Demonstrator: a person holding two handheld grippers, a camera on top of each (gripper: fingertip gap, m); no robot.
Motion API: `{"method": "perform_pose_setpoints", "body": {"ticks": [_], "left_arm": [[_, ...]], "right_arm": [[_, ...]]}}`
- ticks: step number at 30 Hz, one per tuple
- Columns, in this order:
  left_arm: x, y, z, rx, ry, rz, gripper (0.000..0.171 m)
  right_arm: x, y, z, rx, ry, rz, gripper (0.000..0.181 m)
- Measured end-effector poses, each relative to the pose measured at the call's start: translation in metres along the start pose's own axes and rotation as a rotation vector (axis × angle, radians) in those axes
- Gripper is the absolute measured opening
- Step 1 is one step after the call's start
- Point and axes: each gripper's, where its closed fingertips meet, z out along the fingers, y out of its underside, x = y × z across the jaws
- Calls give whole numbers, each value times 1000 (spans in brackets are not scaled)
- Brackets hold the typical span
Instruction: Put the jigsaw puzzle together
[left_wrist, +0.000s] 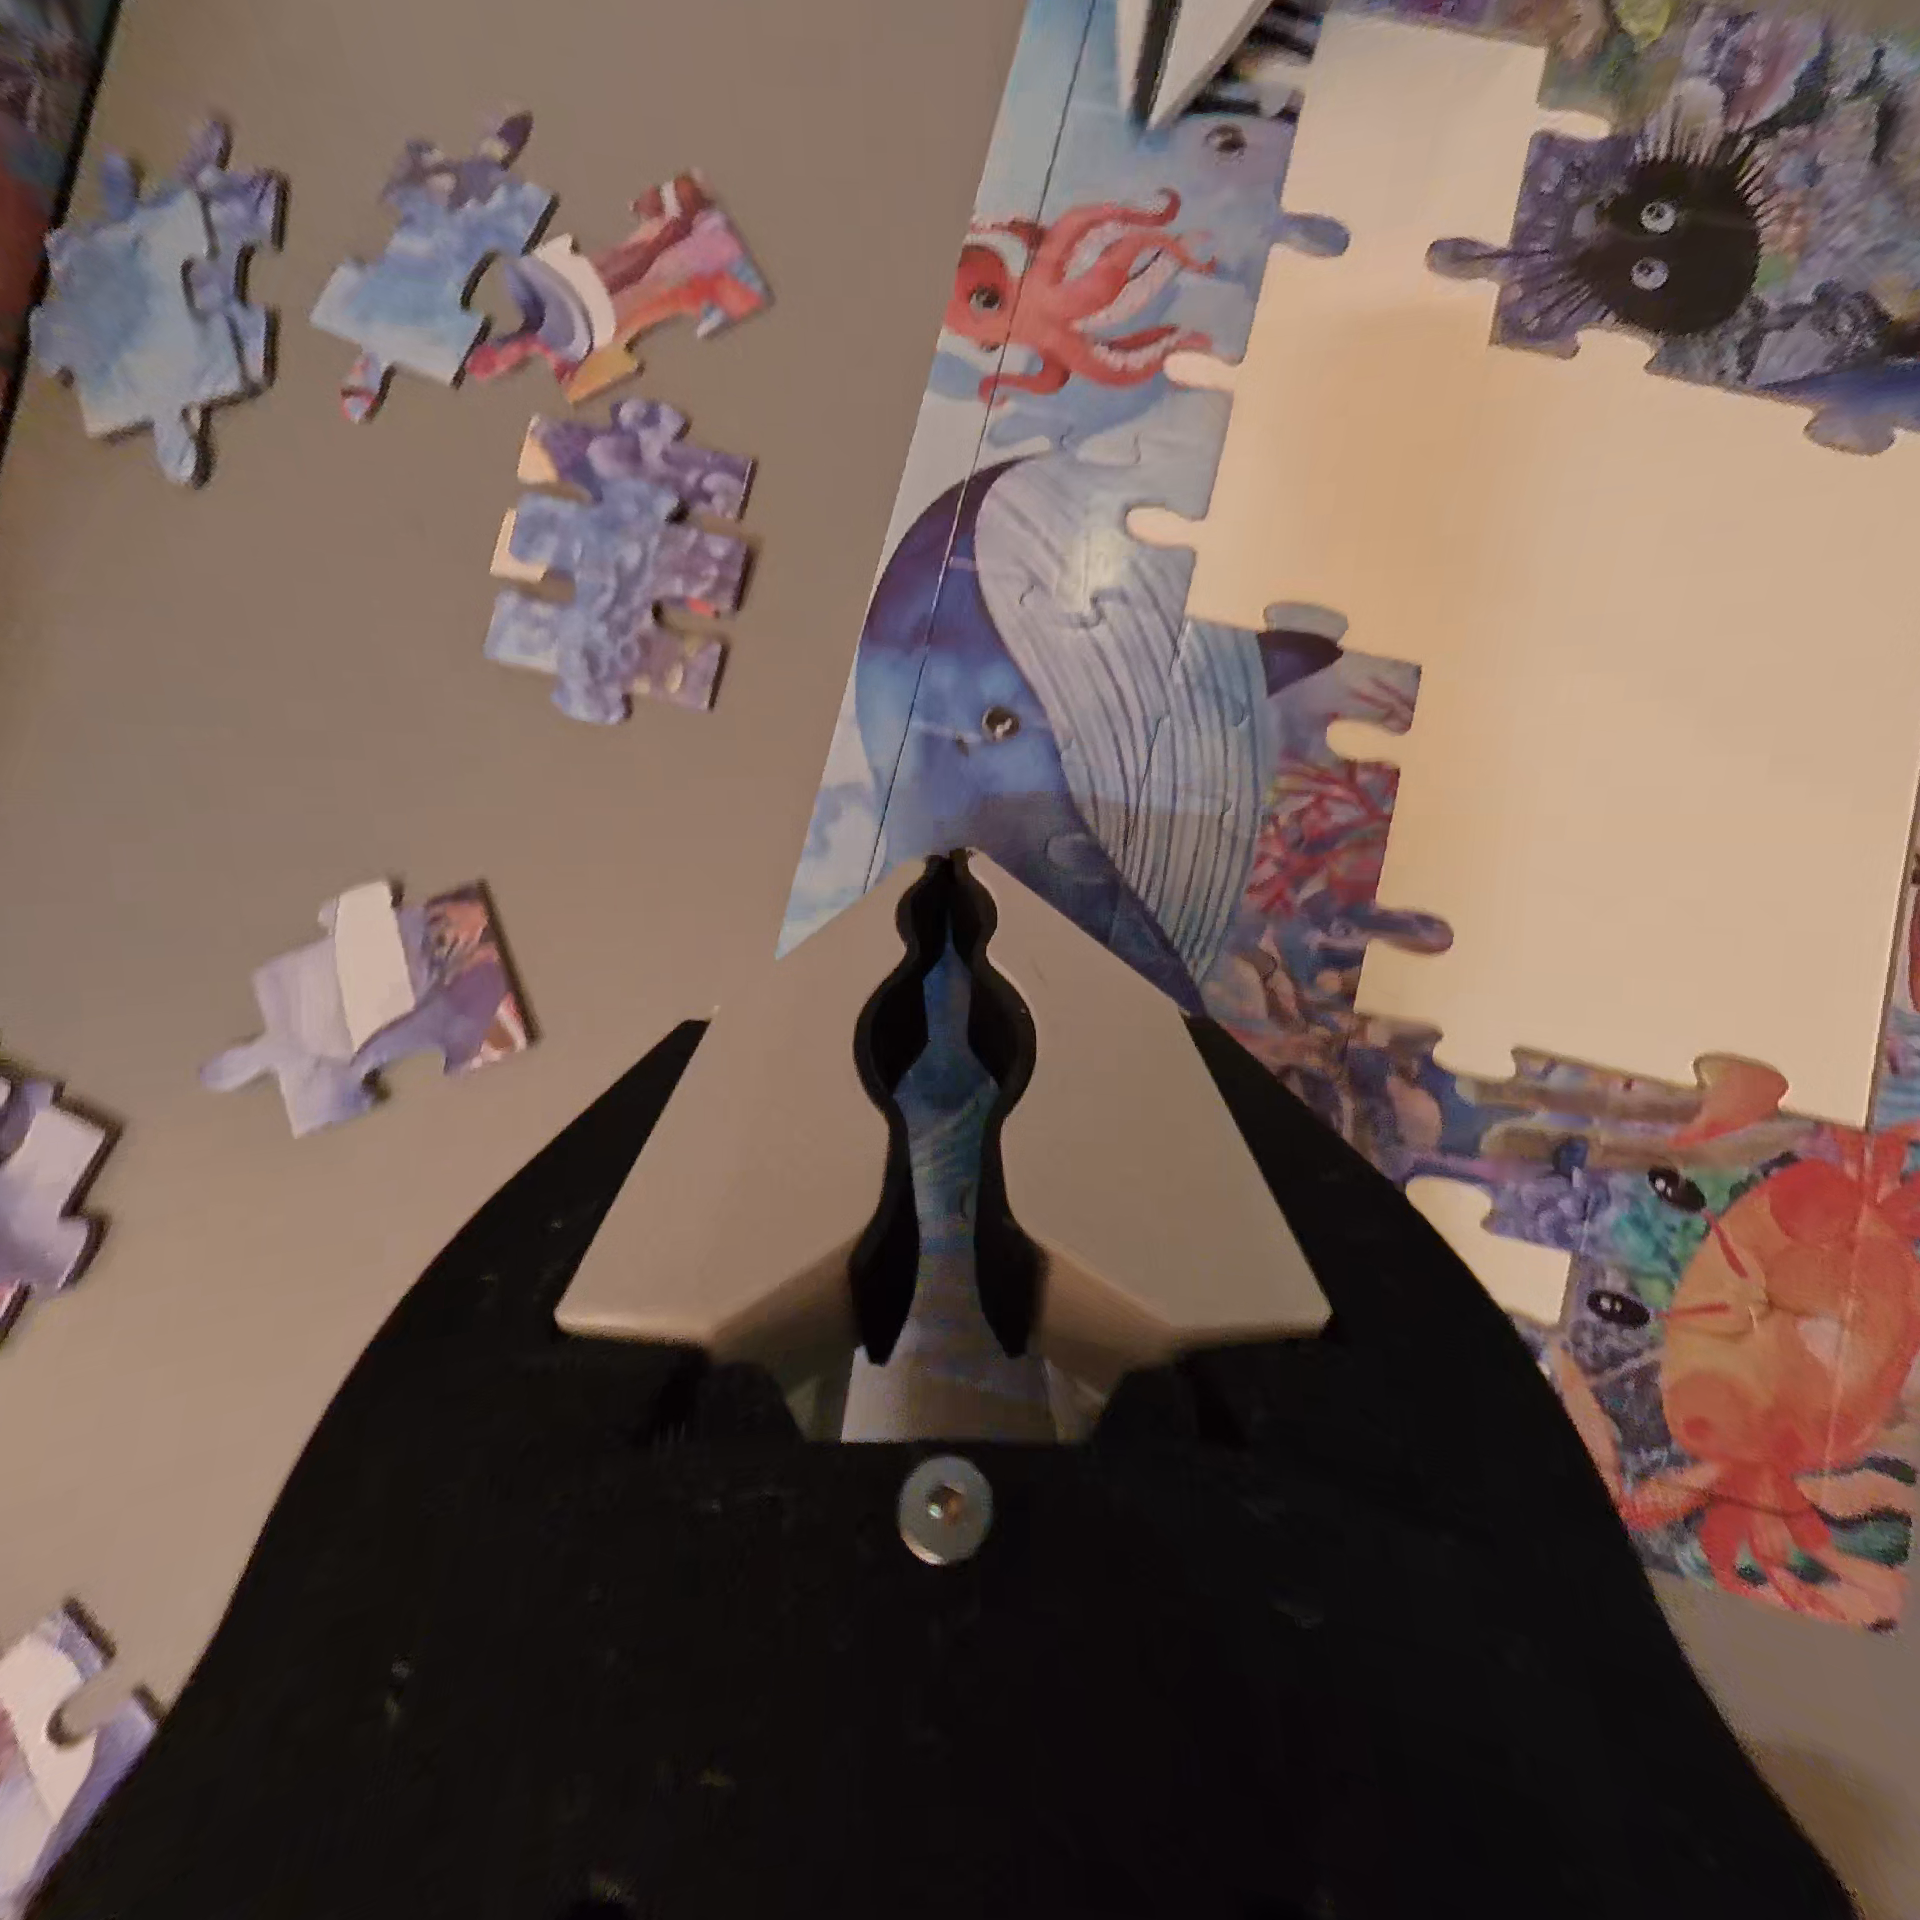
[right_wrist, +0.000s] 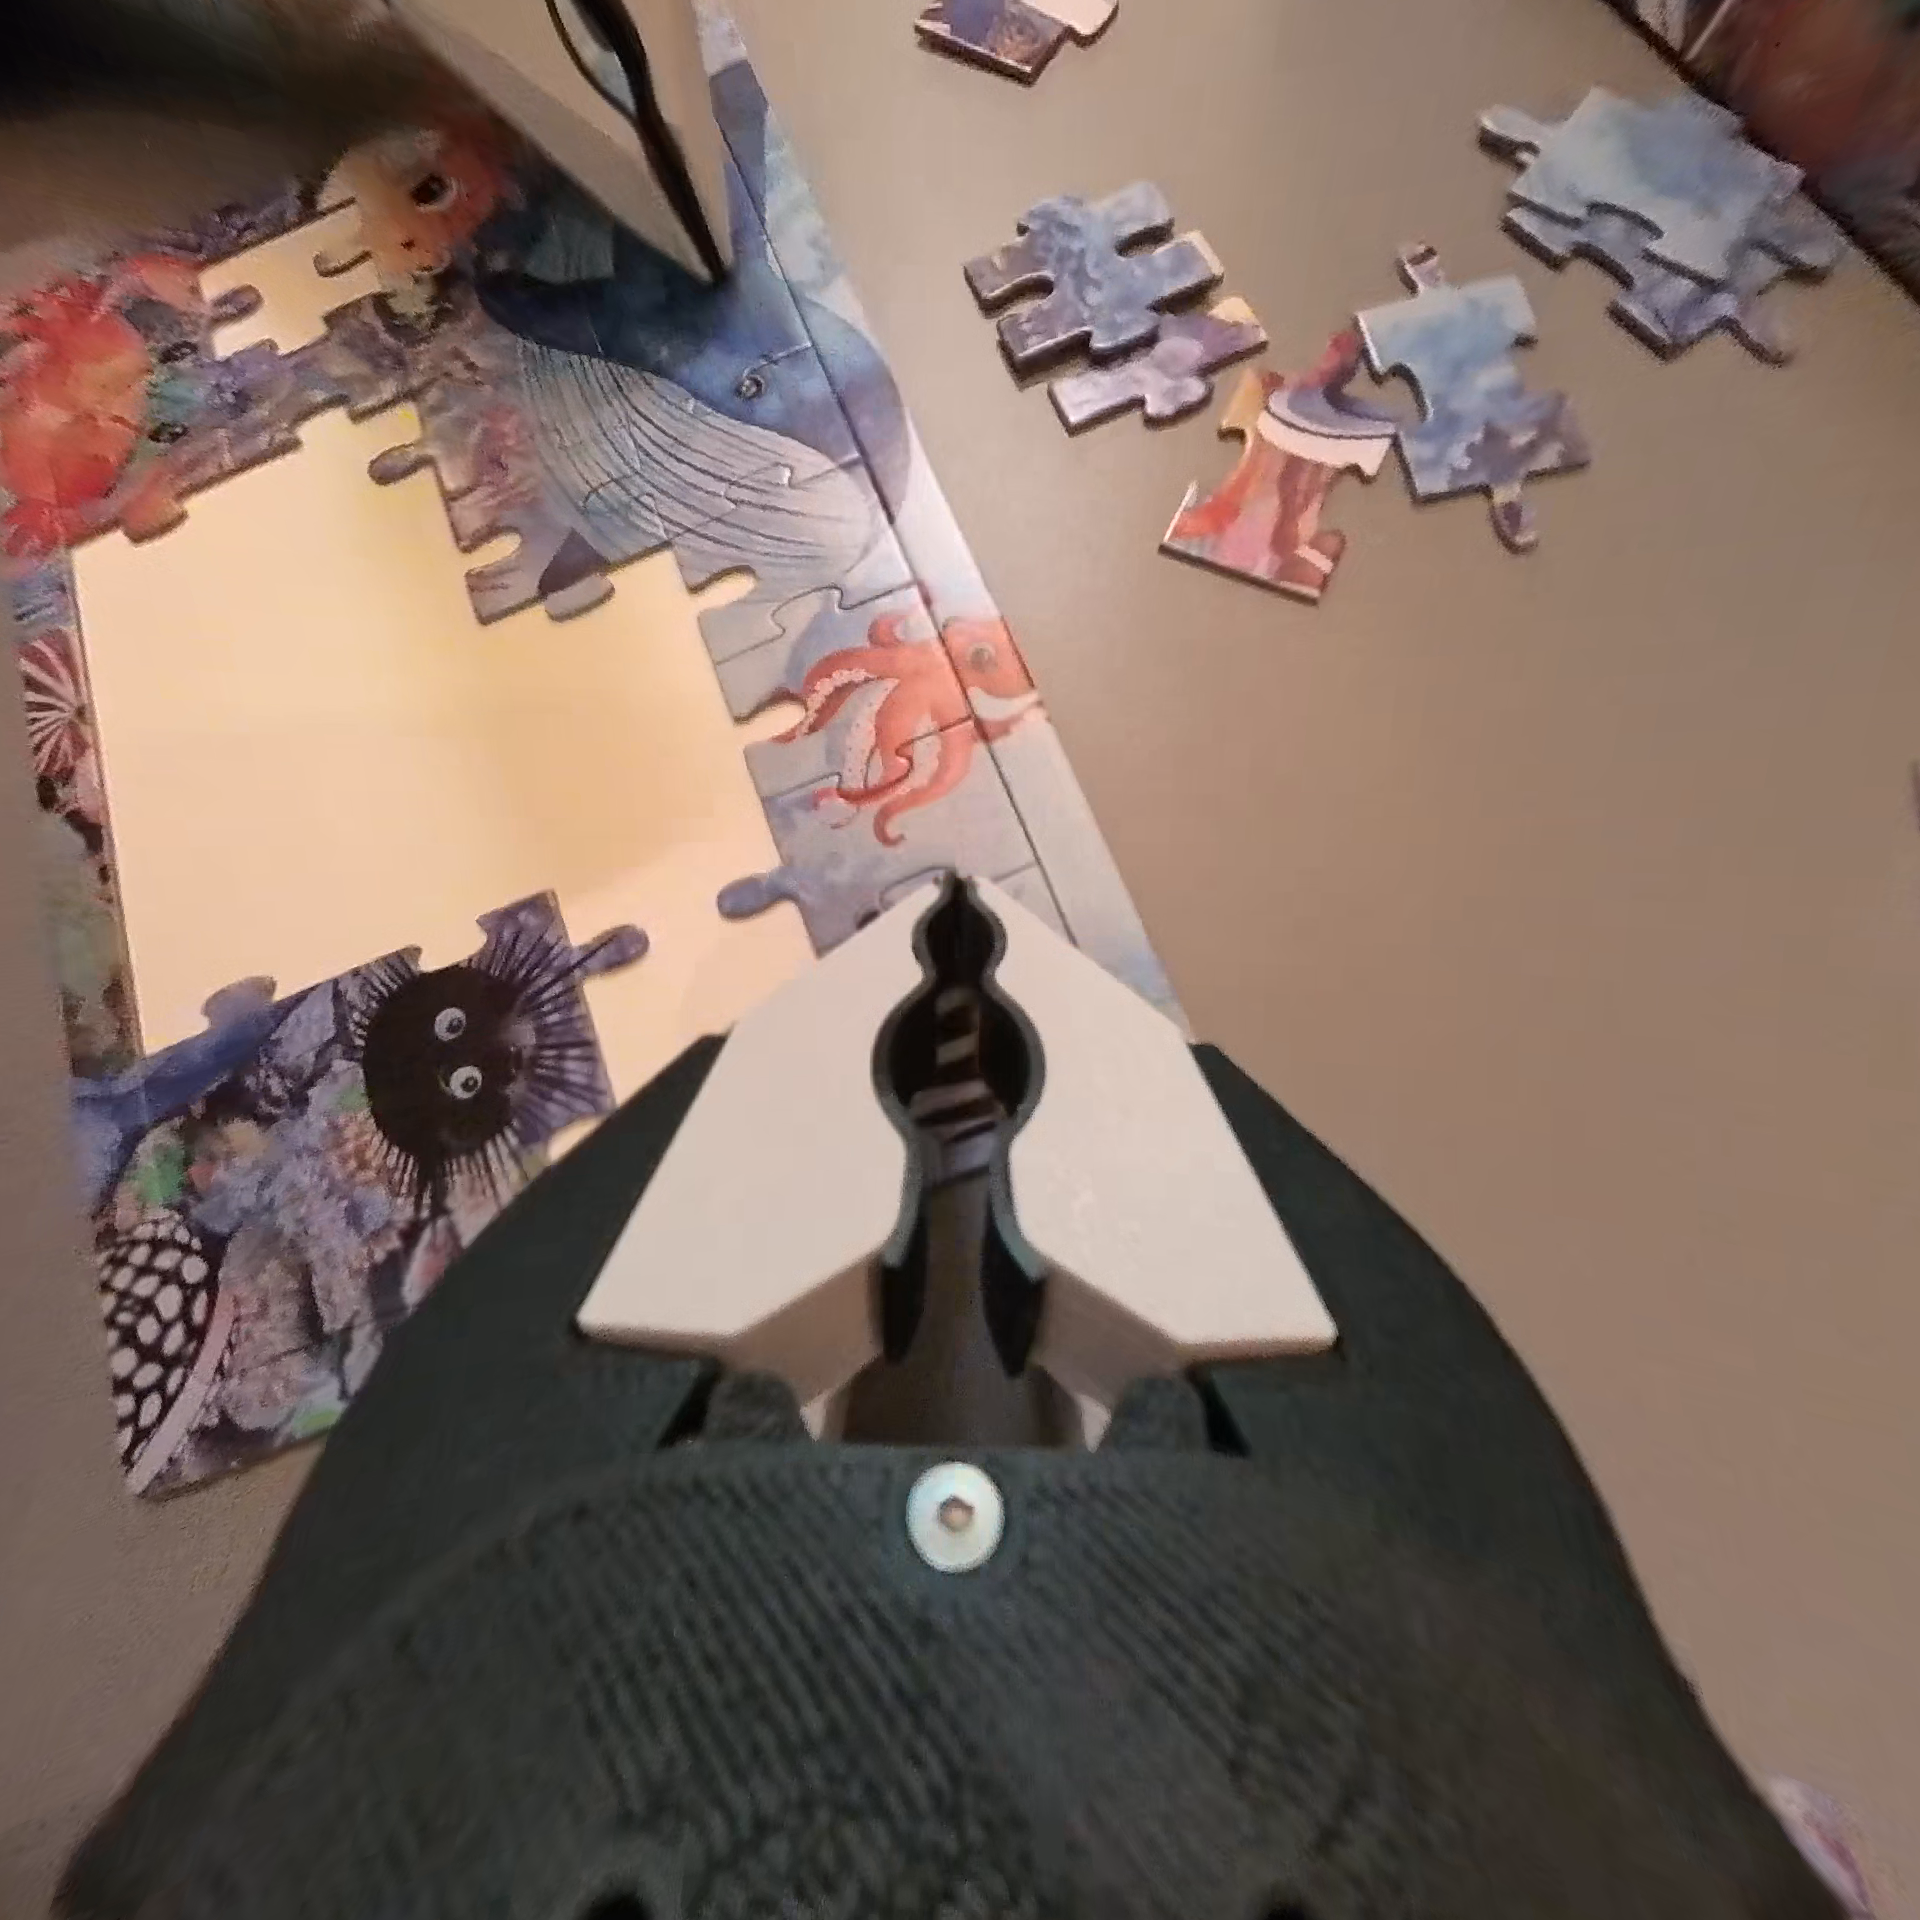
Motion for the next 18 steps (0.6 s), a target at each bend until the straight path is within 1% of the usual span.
{"method": "perform_pose_setpoints", "body": {"ticks": [3, 6, 8, 10, 11, 14, 16, 18], "left_arm": [[-4, 10, -8, -2, -2, -47, 0], [-6, 12, -10, 21, -1, -67, 0], [-6, 9, -8, 26, -14, -46, 0], [-6, 4, -3, 27, -29, -26, 0], [-4, -1, 0, 42, -23, -27, 0], [10, -18, 13, 96, 54, -53, 0], [13, -26, 20, 113, 54, -49, 0], [13, -26, 20, 94, 46, -43, 0]], "right_arm": [[2, 6, -5, -21, 6, -5, 0], [1, 0, 0, -29, 40, -63, 0], [-1, -7, 7, -27, 51, -88, 0], [-9, -16, 16, -23, 30, -93, 0], [-13, -21, 23, -14, 15, -95, 0], [-26, -37, 43, 14, -18, -118, 0], [-34, -45, 53, 26, -32, -132, 0], [-34, -44, 52, -7, -27, -154, 0]]}}
